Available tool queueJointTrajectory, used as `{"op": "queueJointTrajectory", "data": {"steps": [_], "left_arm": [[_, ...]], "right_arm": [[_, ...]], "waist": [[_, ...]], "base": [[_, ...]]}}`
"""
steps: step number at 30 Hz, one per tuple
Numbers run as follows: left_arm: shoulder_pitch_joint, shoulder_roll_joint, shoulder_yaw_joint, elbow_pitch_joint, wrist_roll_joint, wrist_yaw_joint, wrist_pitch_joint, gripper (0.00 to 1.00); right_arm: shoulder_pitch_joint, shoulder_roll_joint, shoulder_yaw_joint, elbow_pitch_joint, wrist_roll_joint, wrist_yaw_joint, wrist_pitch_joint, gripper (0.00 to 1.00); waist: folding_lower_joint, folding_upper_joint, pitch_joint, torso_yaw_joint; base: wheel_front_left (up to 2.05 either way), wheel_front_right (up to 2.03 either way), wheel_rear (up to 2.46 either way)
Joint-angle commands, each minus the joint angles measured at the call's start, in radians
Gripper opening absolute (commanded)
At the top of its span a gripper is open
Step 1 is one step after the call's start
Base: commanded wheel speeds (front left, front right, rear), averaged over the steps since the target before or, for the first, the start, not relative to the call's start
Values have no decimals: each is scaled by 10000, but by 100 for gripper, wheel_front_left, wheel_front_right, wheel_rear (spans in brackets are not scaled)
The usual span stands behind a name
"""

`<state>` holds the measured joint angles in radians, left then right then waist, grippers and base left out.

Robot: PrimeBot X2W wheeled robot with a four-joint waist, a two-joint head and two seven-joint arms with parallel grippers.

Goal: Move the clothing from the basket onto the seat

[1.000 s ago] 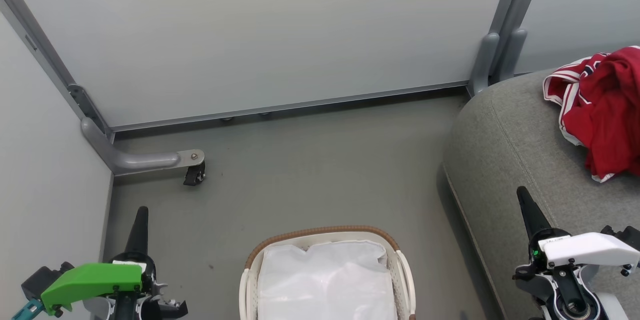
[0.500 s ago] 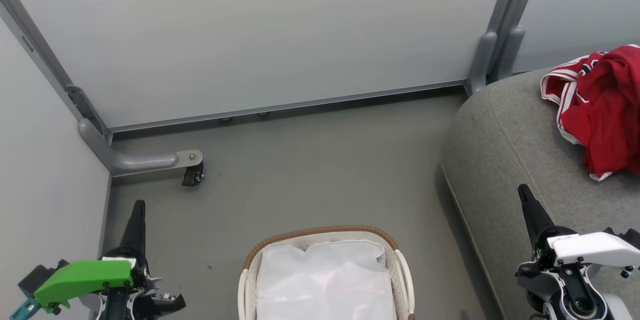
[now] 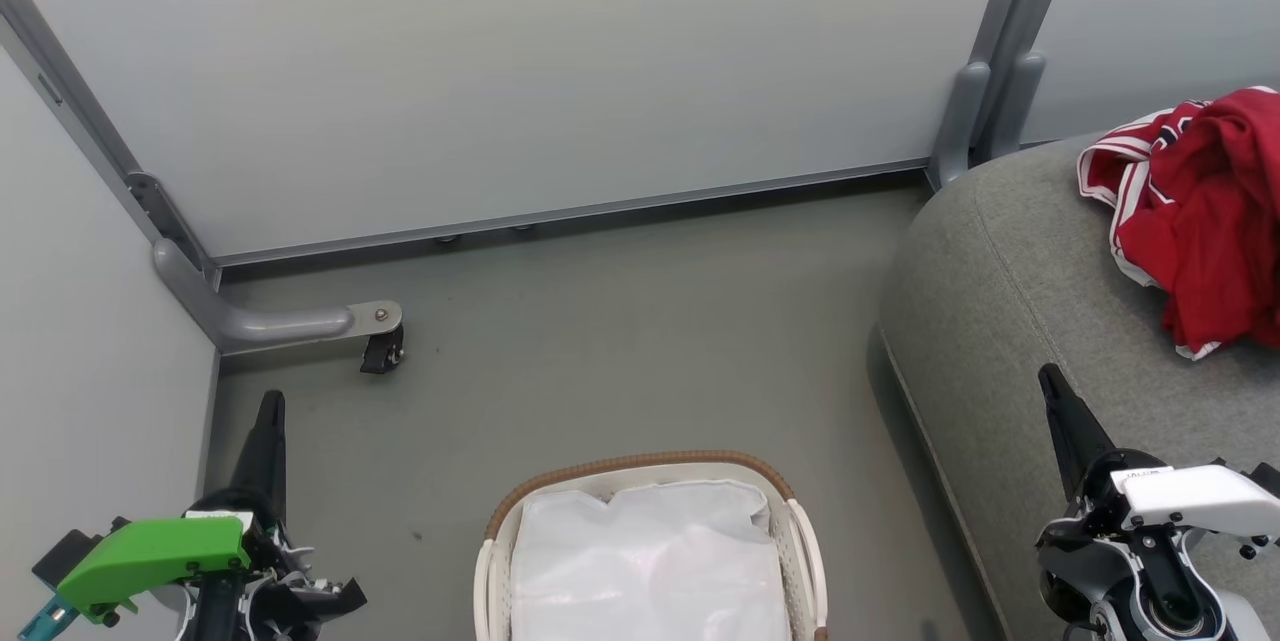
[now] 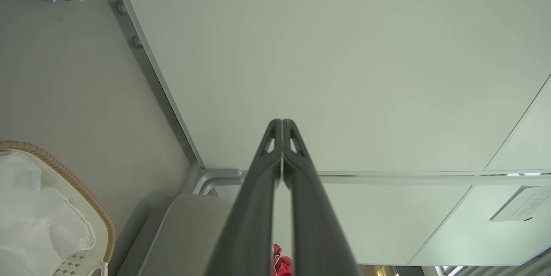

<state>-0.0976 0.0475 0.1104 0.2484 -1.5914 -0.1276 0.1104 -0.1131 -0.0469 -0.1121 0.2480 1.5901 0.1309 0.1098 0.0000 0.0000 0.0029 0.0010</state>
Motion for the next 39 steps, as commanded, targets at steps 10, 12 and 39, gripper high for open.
{"op": "queueJointTrajectory", "data": {"steps": [10, 12, 39], "left_arm": [[-159, 51, 64, -44, -231, -60, 71, 0], [-159, 51, 64, -44, -231, -60, 70, 0], [-158, 51, 63, -45, -232, -60, 69, 0]], "right_arm": [[89, -61, -40, -57, 244, -3, 77, 0], [89, -61, -38, -57, 244, -3, 77, 0], [90, -61, -37, -57, 245, -3, 76, 0]], "waist": [[0, 0, 2, -10], [0, 0, 2, -10], [0, 0, 2, -10]], "base": [[0, 0, 0], [0, 0, 0], [0, 0, 0]]}}
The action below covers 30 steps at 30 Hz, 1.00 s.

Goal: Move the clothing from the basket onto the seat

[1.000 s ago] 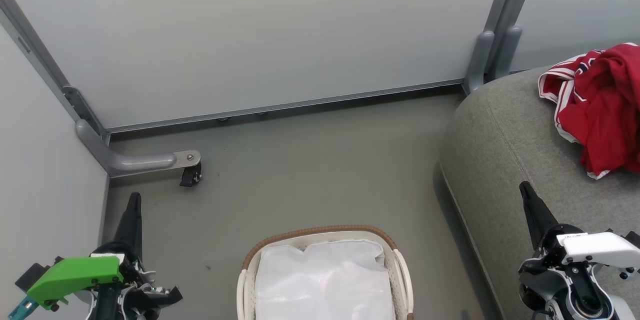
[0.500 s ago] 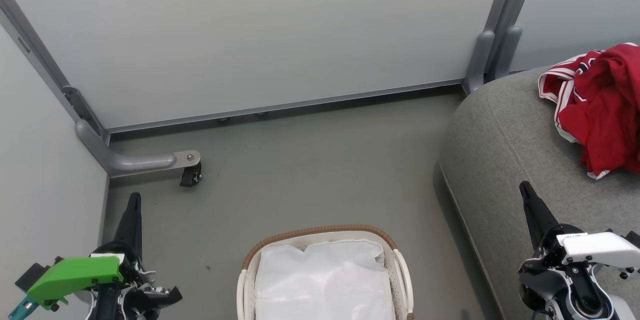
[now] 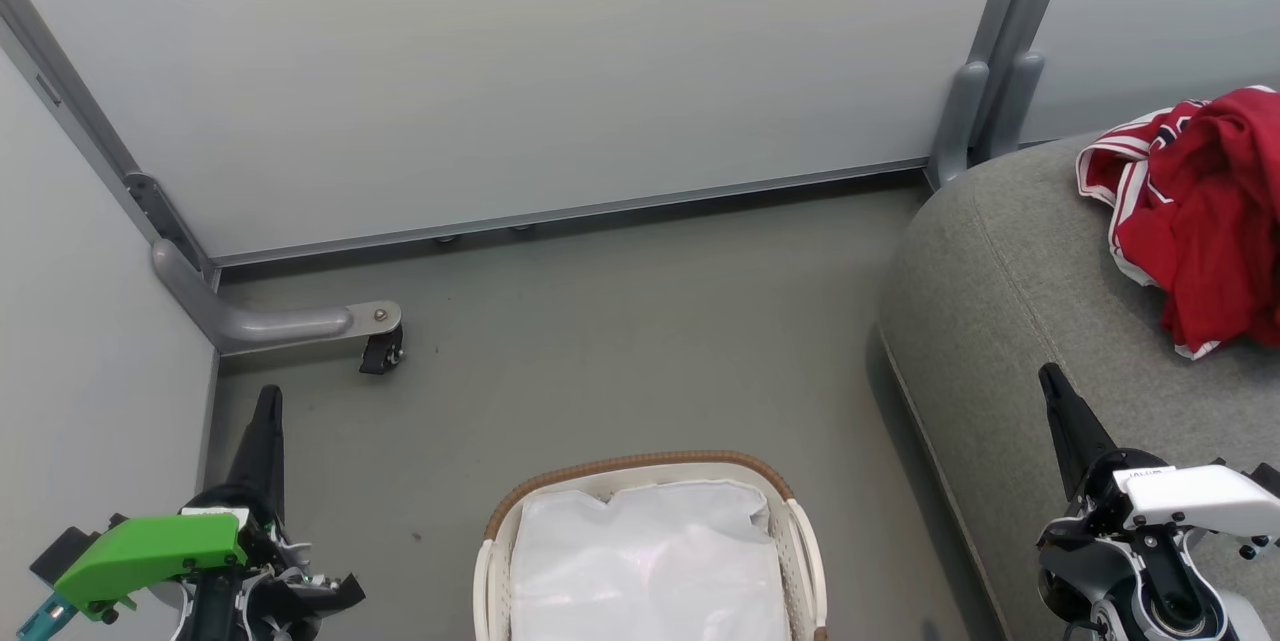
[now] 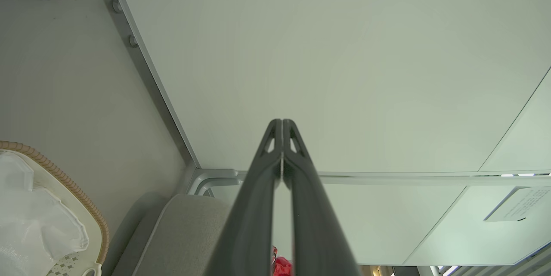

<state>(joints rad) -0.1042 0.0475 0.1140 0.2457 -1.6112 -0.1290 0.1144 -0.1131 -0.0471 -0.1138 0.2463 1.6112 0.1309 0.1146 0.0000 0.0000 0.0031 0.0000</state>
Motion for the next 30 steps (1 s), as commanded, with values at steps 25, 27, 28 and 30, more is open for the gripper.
{"op": "queueJointTrajectory", "data": {"steps": [25, 27, 28, 30], "left_arm": [[-92, 51, 25, -20, -35, -46, 28, 0], [-92, 51, 25, -20, -33, -47, 28, 0], [-92, 51, 25, -20, -33, -47, 28, 0], [-92, 51, 25, -20, -33, -47, 28, 0]], "right_arm": [[90, -60, -19, -40, 35, -3, 29, 0], [90, -60, -18, -40, 35, -3, 29, 0], [90, -60, -18, -40, 35, -3, 29, 0], [90, -60, -18, -40, 35, -3, 29, 0]], "waist": [[0, 0, 0, 0], [0, 0, 0, 0], [0, 0, 0, 0], [0, 0, 0, 0]], "base": [[0, 0, 0], [0, 0, 0], [0, 0, 0], [0, 0, 0]]}}
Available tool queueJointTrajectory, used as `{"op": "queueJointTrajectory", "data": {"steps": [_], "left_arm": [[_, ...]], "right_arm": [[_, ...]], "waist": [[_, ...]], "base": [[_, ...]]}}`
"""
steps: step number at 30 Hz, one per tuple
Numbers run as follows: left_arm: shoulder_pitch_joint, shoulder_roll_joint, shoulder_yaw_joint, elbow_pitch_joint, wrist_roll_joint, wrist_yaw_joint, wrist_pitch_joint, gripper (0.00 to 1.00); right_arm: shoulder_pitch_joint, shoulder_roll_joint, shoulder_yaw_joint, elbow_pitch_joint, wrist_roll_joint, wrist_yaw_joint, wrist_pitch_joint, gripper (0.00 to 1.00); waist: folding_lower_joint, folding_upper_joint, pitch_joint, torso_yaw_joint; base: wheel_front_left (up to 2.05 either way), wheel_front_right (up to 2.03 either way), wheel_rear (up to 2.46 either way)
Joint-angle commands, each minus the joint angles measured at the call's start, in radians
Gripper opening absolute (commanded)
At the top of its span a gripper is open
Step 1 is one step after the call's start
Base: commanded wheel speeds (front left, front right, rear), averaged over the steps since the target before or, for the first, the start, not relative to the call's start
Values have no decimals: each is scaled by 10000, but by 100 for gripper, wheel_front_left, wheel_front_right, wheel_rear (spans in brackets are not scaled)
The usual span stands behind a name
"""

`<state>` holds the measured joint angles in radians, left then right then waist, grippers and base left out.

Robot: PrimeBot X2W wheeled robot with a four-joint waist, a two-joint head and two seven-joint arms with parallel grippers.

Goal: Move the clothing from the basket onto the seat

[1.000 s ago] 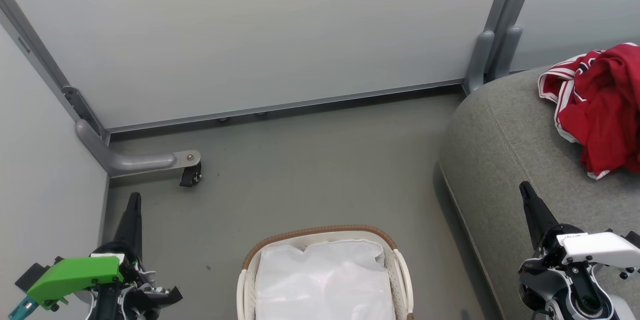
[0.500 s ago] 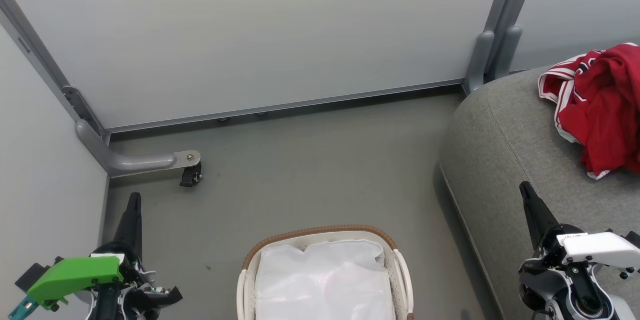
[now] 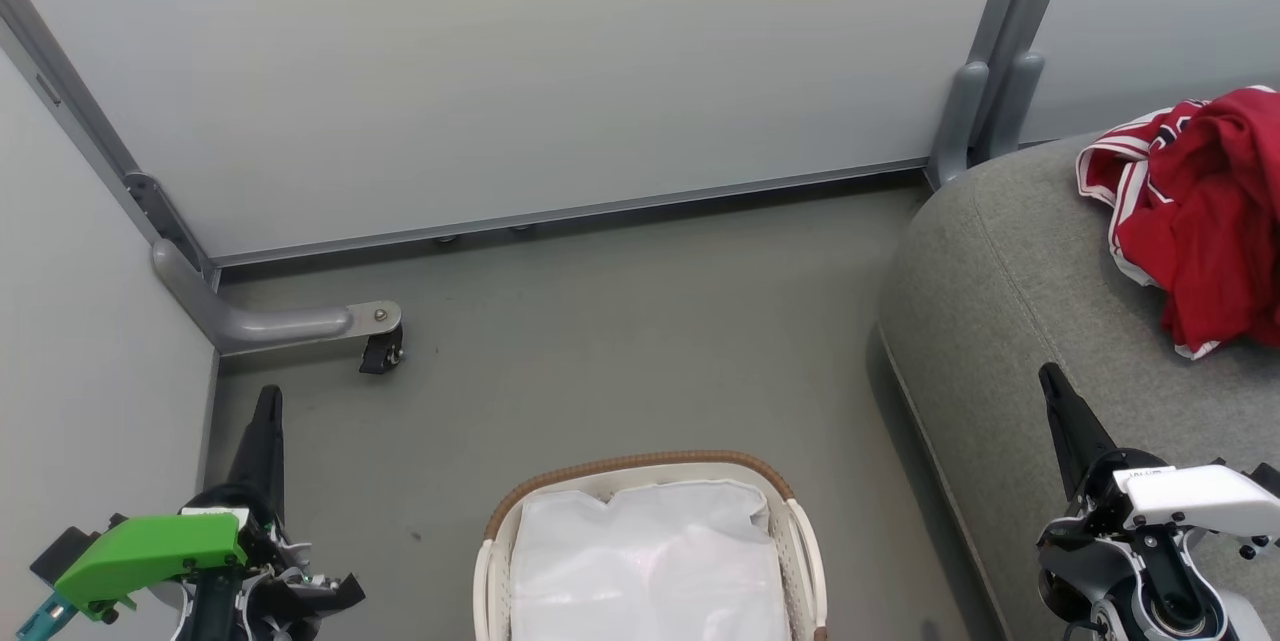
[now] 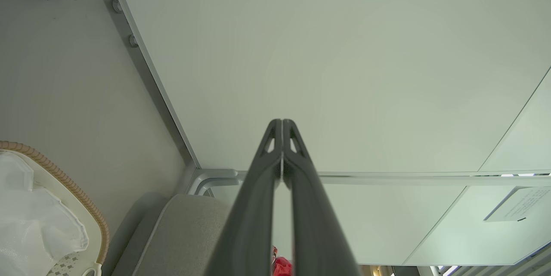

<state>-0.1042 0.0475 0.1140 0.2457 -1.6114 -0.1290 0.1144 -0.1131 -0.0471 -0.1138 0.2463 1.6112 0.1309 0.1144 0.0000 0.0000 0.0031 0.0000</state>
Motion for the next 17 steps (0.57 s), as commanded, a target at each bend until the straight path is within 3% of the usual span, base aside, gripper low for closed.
{"op": "queueJointTrajectory", "data": {"steps": [1, 17], "left_arm": [[-92, 51, 25, -20, -31, -47, 28, 0], [-92, 51, 24, -21, -32, -47, 28, 0]], "right_arm": [[90, -60, -18, -40, 35, -3, 31, 0], [90, -60, -18, -38, 35, -3, 30, 0]], "waist": [[0, 0, 0, 0], [0, 0, 0, 0]], "base": [[0, 0, 0], [0, 0, 0]]}}
